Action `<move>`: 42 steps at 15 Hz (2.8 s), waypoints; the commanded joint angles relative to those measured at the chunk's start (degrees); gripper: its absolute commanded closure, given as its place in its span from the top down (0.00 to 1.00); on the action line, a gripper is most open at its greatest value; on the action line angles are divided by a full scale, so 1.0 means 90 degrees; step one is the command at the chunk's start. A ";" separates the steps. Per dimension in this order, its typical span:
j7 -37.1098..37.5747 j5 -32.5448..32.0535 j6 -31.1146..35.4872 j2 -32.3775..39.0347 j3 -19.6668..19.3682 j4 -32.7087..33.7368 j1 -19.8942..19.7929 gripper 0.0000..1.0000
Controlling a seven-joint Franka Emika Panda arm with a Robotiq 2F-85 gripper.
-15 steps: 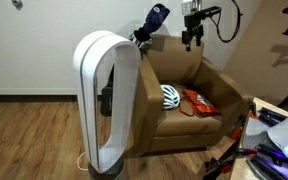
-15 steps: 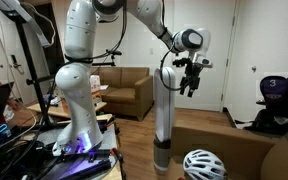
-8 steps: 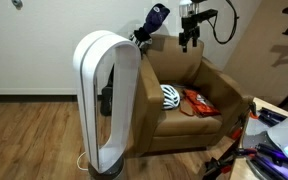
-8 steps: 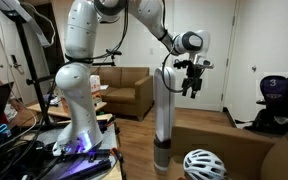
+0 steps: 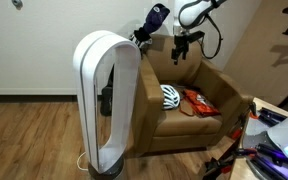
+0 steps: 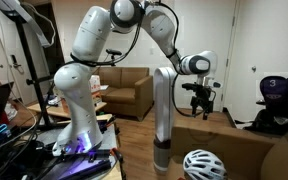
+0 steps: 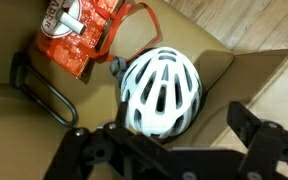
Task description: Put the helmet on the right armrest
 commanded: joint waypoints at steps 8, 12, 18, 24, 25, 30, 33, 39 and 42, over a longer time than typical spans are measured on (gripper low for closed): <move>-0.0785 0.0772 0.0314 0.1113 0.0186 0.0364 -0.0254 1.00; -0.0985 0.0781 0.0503 0.1693 0.0206 0.0826 -0.0349 1.00; -0.1143 0.0965 0.0443 0.3342 0.0304 0.1923 -0.0691 1.00; -0.1127 0.0785 0.1262 0.4248 0.0165 0.2821 -0.0685 1.00; -0.1128 0.0759 0.1367 0.4304 0.0139 0.2918 -0.0673 1.00; -0.1095 0.0781 0.1857 0.3897 0.0151 0.2355 -0.0658 1.00; -0.1137 0.0799 0.1870 0.3983 0.0190 0.2384 -0.0687 0.75; -0.1146 0.0777 0.1746 0.3691 0.0139 0.2238 -0.0689 0.40; -0.1170 0.0793 0.1727 0.3655 0.0163 0.2226 -0.0708 0.40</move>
